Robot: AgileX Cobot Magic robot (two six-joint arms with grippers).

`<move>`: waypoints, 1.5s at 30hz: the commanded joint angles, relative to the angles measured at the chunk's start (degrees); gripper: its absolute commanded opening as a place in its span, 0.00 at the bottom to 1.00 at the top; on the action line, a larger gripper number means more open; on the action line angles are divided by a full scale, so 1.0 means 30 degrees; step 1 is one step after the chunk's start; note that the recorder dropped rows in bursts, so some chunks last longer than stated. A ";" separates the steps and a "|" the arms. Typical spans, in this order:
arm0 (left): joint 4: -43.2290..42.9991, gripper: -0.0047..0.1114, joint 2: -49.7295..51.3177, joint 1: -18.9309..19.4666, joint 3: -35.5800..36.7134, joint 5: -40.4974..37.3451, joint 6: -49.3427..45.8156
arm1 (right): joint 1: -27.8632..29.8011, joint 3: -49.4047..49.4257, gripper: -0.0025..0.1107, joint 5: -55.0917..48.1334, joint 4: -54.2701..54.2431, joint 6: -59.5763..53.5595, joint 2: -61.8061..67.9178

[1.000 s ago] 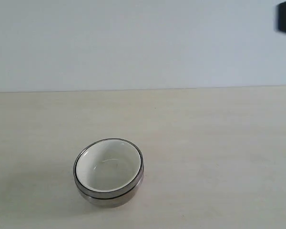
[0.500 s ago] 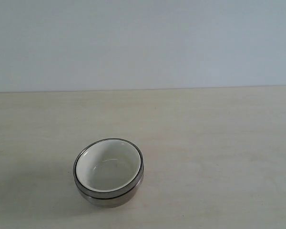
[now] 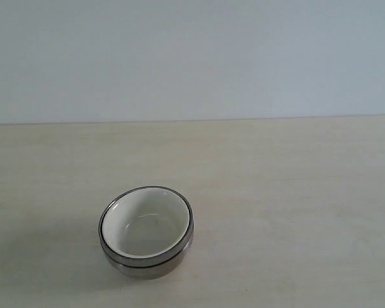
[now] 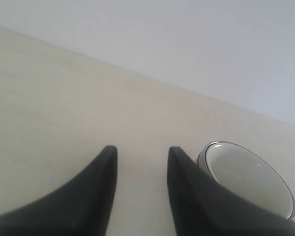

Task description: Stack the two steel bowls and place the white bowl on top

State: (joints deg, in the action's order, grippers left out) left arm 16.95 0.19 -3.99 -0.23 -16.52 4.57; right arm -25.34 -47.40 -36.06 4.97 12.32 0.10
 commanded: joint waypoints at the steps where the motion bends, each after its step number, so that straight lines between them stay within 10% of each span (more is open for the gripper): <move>1: 0.0060 0.32 -0.0063 0.0054 0.0076 0.0062 -0.0025 | 0.4857 0.0008 0.02 0.0315 -0.2562 -0.3227 -0.0034; 10: 0.0060 0.32 -0.0063 0.0054 0.0076 0.0062 -0.0025 | 0.6835 0.2441 0.02 0.2673 -0.4477 -0.4375 -0.0034; 23: 0.0060 0.32 -0.0063 0.0054 0.0076 0.0062 -0.0025 | 0.6835 1.5524 0.02 1.2560 -0.8041 -0.3796 -0.0034; 45: 0.0060 0.32 -0.0063 0.0054 0.0076 0.0062 -0.0025 | 0.6915 1.5799 0.02 0.9392 -0.7524 -0.6196 -0.0034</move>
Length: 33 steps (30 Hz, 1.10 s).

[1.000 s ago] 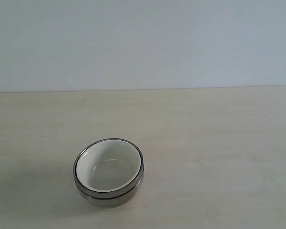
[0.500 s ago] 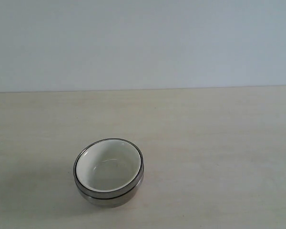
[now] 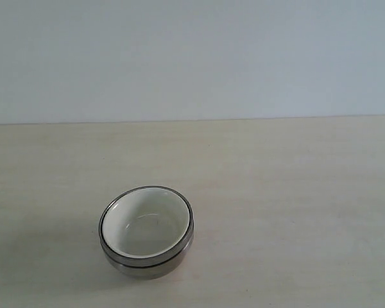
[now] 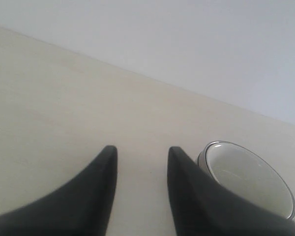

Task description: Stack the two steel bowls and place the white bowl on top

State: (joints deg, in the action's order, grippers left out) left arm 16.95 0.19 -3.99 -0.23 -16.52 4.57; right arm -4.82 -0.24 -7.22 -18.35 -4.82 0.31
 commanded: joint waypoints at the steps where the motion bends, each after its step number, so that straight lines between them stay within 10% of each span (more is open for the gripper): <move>1: 0.0060 0.32 -0.0063 0.0054 0.0076 0.0062 -0.0025 | 0.0076 0.0081 0.02 -0.0220 0.0249 -0.0635 -0.0104; 33: 0.0060 0.32 -0.0063 0.0054 0.0076 0.0062 -0.0025 | 0.0076 0.0081 0.02 -0.0385 0.0172 -0.1354 -0.0104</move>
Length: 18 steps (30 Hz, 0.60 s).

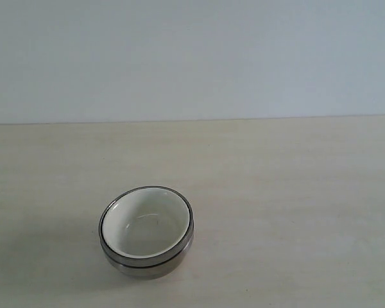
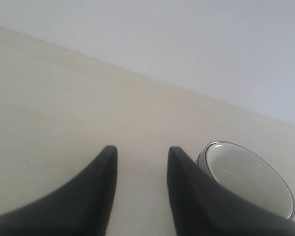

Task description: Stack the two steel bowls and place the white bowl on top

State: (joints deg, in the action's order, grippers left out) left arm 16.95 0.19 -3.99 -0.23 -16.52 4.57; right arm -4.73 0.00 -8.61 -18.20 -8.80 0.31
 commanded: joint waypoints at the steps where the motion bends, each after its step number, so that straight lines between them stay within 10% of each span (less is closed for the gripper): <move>1: 0.0060 0.32 -0.0063 0.0054 0.0076 0.0062 -0.0025 | 0.0045 0.0000 0.02 -0.0044 0.0122 -0.0026 -0.0104; 18: 0.0060 0.32 -0.0063 0.0054 0.0076 0.0062 -0.0025 | 0.0045 0.0000 0.02 -0.0094 0.5266 -0.0026 -0.0104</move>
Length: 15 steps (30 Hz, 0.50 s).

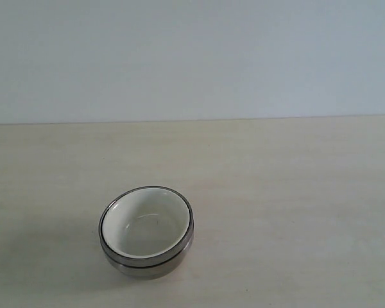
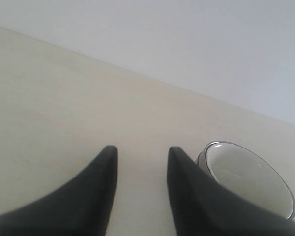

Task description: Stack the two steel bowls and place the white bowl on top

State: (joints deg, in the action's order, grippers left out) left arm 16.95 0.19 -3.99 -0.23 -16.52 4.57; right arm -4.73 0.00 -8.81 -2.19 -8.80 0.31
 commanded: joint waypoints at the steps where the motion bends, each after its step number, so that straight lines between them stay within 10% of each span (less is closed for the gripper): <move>1: 0.0060 0.32 -0.0063 0.0054 0.0076 0.0062 -0.0025 | 0.0045 0.0000 0.02 -0.0181 -0.0075 -0.0026 -0.0104; 15: 0.0060 0.32 -0.0063 0.0054 0.0076 0.0062 -0.0025 | 0.0045 0.0000 0.02 -0.3221 -0.0115 -0.0026 -0.0104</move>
State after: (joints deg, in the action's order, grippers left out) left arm 16.95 0.19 -3.99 -0.23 -16.52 4.57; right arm -4.73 0.04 -18.60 -2.30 -8.80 0.31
